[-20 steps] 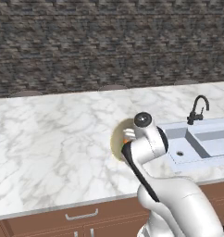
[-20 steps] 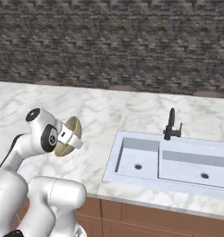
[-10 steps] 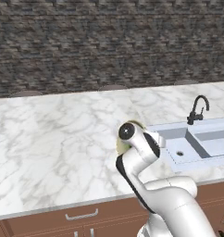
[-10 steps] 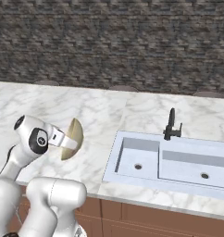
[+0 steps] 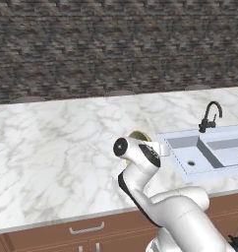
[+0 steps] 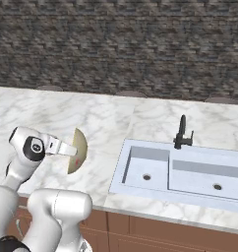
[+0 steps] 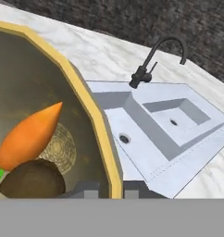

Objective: Dump the kiwi and carrot from the bowl so the bowl can be washed. Place the bowl in the sink after clearing the leftovers.

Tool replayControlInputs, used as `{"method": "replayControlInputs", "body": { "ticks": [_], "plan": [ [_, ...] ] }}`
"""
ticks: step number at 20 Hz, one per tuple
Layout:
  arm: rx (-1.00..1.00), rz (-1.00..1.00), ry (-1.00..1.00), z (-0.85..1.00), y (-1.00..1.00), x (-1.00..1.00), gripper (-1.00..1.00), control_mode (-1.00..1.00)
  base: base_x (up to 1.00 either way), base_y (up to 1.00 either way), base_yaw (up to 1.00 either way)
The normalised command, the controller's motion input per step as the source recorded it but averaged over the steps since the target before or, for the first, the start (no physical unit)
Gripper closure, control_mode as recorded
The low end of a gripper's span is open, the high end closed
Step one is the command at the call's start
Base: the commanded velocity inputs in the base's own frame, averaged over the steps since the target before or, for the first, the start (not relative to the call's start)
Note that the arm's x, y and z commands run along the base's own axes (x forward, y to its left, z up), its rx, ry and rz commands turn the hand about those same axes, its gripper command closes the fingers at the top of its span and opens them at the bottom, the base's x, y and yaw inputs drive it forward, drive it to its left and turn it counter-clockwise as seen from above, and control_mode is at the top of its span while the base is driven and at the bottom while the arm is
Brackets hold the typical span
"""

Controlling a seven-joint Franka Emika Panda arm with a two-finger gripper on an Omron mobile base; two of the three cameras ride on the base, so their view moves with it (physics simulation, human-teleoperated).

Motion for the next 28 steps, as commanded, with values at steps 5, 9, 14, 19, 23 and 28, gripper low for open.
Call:
{"method": "replayControlInputs", "body": {
  "ticks": [5, 9, 14, 19, 23, 28],
  "plan": [
    [-0.15, 0.0, 0.03, 0.0, 0.05, 0.0, 1.0, -1.0, 0.0, 0.0, 0.0],
    [-0.15, -0.01, 0.05, 0.0, 0.0, 0.0, 1.0, -1.0, 0.0, 0.0, 0.0],
    [-0.15, 0.0, 0.0, 0.05, 0.02, 0.01, 1.0, -1.0, 0.0, 0.0, 0.0],
    [-0.22, -0.01, 0.0, 0.07, 0.1, 0.0, 1.0, -1.0, 0.0, 0.0, 0.0],
    [-0.28, -0.01, 0.04, 0.0, 0.18, 0.0, 1.0, -1.0, 0.0, 0.0, 0.0],
    [-0.23, -0.01, 0.04, 0.02, 0.12, 0.0, 1.0, -1.0, 0.0, 0.0, 0.0]
  ]
}}
